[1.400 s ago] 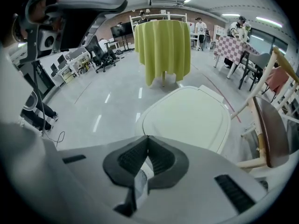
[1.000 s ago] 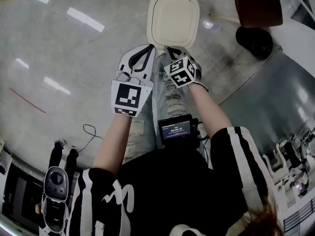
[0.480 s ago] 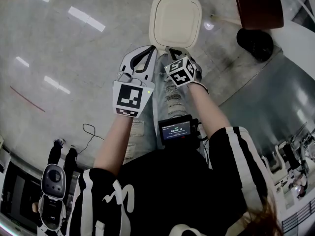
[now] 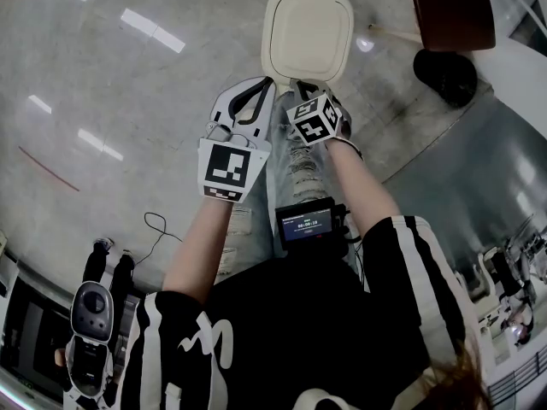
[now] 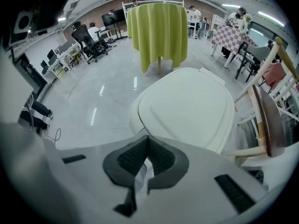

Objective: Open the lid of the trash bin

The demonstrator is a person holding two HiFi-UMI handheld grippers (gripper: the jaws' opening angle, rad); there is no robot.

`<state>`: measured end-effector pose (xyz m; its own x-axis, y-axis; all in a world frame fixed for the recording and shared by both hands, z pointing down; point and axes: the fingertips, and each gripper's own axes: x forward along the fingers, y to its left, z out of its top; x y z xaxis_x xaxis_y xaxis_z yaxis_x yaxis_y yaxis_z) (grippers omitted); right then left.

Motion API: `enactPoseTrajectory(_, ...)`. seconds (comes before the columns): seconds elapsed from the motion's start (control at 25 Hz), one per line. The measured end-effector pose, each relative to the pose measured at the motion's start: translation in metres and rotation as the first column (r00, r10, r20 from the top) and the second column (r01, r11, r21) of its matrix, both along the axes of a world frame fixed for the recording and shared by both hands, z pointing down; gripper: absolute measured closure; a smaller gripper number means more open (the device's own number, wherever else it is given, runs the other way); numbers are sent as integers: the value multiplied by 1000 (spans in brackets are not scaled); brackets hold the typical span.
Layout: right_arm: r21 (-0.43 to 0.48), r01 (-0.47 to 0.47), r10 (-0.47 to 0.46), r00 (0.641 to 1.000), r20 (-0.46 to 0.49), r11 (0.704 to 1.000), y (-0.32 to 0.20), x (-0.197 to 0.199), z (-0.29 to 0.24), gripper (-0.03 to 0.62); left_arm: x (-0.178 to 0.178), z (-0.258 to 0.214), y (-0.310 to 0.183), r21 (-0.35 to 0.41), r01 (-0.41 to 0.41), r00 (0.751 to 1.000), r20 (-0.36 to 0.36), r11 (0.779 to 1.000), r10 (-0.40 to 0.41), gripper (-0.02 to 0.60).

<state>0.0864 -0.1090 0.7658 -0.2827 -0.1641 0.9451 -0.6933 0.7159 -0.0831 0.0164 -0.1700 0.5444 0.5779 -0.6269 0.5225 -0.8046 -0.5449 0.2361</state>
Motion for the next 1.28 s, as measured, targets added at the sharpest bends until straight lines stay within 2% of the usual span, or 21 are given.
enactPoseTrajectory(0.44, -49, -77, 79, 996, 40, 996, -2, -1, 3, 583, -9, 4, 3, -8, 21, 1000, 7, 1000, -21, 572)
enactPoseTrajectory(0.72, -68, -183, 190, 976, 108, 981, -6, 0, 2, 583, -17, 8, 2, -18, 59, 998, 10, 998, -59, 572)
enactPoseTrajectory(0.88, -61, -271, 277, 952, 128, 961, -7, 1, 0, 583, -22, 10, 2, -25, 85, 996, 8, 996, -85, 572)
enactPoseTrajectory(1.04, -92, -352, 362, 922, 135, 931, -8, 2, 1, 583, -24, 10, 3, -26, 95, 995, 6, 995, -95, 572)
enactPoseTrajectory(1.28, -112, -388, 401, 906, 134, 915, -8, 4, 1, 583, -24, 8, 2, -22, 99, 995, 3, 995, -99, 572)
